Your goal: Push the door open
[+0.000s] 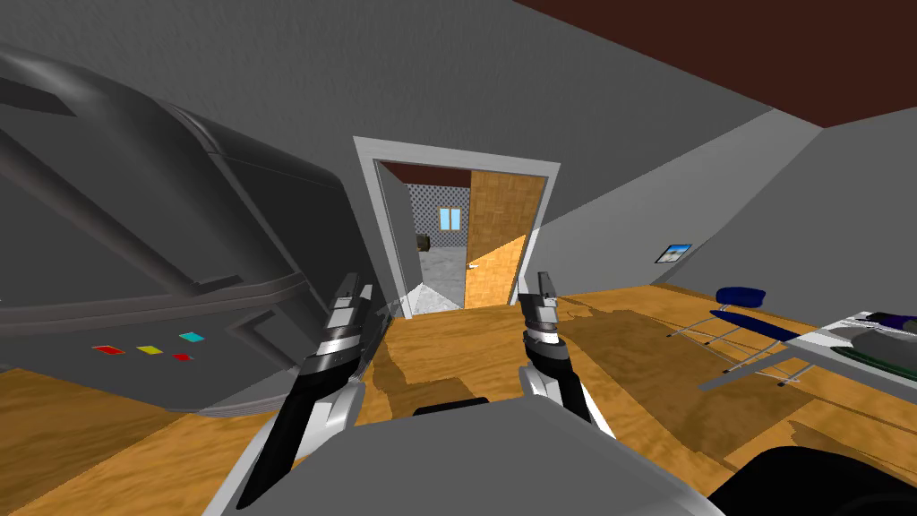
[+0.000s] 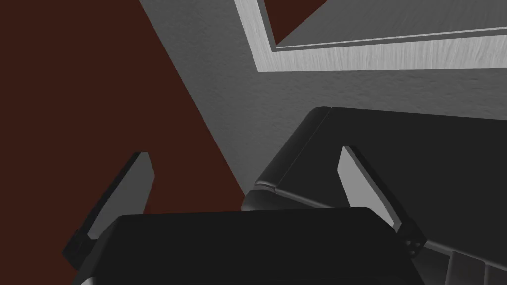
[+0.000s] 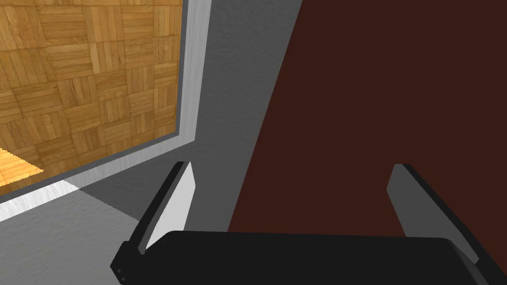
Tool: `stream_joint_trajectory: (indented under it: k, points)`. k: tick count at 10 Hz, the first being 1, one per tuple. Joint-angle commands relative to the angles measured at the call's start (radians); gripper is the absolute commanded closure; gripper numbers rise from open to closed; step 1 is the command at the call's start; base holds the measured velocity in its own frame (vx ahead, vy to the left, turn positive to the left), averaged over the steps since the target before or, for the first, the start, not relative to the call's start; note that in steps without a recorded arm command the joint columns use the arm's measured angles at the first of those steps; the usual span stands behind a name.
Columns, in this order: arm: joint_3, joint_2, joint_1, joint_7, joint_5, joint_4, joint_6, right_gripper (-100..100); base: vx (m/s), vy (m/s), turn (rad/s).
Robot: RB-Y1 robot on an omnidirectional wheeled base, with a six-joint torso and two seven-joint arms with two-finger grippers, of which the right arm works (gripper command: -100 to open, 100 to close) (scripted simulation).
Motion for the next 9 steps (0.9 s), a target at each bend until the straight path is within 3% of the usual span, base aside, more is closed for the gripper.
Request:
stream_joint_trajectory:
  k: [1,9]
  points:
    - [0.000,-0.009,-0.014,0.001,-0.003,0.033,-0.003,-100,0.065,-0.021,0.003]
    - [0.002,-0.041,-0.078,0.004,-0.020,0.190,-0.019,-100,0.106,-0.025,0.003]
